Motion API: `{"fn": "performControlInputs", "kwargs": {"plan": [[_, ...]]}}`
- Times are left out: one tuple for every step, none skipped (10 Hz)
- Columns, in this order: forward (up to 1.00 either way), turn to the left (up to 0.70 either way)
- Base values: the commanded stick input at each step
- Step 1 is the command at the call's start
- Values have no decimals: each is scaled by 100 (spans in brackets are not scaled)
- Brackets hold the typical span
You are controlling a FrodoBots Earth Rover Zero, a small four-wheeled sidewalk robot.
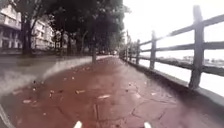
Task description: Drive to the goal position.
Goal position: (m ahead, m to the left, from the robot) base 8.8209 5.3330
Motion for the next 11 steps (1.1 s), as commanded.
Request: {"fn": "performControlInputs", "kwargs": {"plan": [[50, 0], [50, 0], [50, 0], [50, 0], [50, 0], [50, 0], [50, 0], [50, 0], [50, 15], [50, 50], [50, 50]]}}
